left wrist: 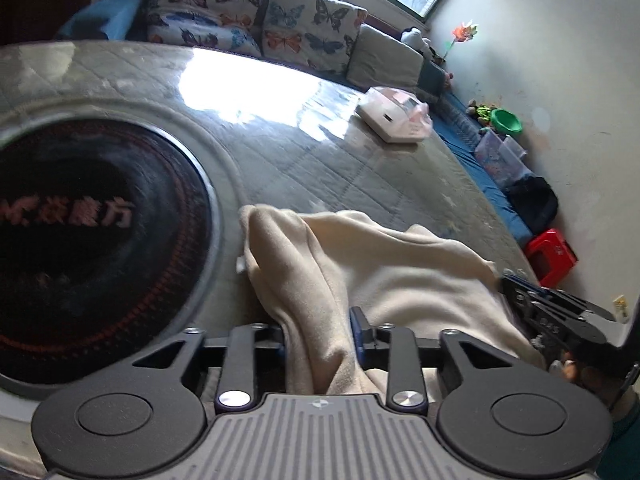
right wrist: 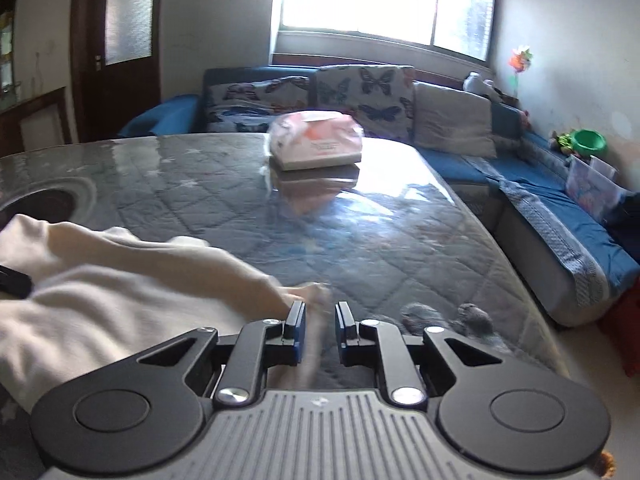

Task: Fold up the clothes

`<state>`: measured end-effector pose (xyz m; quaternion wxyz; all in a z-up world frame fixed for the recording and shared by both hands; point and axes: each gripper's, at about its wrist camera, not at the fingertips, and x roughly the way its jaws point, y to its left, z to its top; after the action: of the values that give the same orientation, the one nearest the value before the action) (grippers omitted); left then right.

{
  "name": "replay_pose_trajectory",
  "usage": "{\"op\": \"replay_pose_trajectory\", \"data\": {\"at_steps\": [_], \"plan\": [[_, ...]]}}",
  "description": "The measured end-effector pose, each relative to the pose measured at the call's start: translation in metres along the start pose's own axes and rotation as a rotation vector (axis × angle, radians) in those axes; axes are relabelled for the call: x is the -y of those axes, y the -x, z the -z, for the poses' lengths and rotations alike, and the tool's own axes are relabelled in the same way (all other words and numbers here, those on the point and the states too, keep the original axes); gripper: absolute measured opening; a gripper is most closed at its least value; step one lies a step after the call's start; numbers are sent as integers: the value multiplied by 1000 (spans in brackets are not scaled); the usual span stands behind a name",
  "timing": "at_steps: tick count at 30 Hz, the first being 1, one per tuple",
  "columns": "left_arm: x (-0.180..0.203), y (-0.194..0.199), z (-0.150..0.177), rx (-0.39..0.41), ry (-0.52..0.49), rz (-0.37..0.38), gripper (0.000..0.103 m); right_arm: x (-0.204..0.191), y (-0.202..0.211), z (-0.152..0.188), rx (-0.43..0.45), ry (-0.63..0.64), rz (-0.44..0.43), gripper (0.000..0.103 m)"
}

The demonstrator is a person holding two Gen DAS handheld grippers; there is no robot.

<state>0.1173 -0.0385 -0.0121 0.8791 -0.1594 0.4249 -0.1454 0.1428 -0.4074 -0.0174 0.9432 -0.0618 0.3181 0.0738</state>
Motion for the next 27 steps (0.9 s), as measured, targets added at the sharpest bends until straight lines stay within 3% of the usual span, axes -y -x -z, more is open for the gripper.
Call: {"op": "replay_pose_trajectory", "data": {"at_steps": [4,9,12,20,24,27], "plan": [[-4,9,-3,31,-20,-47,56,8,15,4,23,-35,-30,14],[-1,25,-5,93,-41,-72,56,-5,48,20,64,-18,-127,14],[11,34,0,130,-104,-78,55,-15,58,32,77,-1,-147,14],[47,33,17,125,-230,2,54,-12,59,45,60,-23,-108,14],[63,24,24,108,-283,45,54,-22,67,34,106,-2,-169,14],[72,12,30,80,-307,63,54,-33,58,35,82,22,-185,14]]}}
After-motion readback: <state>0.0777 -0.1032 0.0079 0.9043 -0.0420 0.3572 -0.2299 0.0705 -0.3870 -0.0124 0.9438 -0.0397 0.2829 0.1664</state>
